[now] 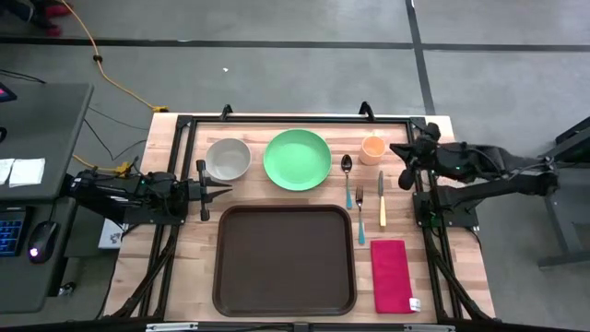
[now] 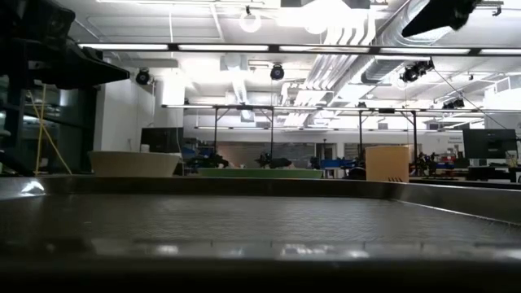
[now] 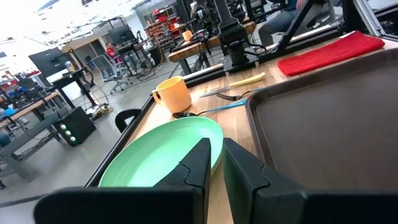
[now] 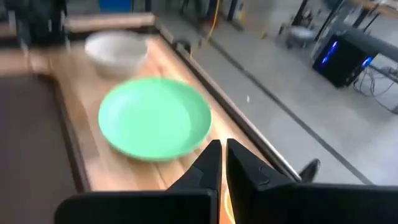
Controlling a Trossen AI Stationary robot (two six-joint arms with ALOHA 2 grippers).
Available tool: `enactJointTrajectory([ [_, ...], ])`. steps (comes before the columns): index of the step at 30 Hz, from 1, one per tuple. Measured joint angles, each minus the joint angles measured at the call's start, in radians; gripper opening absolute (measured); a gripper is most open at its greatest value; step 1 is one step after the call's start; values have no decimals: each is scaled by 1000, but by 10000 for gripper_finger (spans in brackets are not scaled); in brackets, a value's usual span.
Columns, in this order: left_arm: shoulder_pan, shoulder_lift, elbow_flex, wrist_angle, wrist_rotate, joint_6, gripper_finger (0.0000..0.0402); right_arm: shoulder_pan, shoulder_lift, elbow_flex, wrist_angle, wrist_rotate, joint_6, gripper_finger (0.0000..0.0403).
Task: Set up tray
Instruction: Put the orange cup on the brown serving tray
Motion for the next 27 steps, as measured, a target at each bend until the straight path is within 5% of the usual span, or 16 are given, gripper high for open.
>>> enactJointTrajectory([
  [12,0,0,0,3,0,0,74,-99,413,296,-338,-45,-94,0],
  [27,0,0,1,4,0,0,74,-393,594,306,-394,-227,-279,0],
])
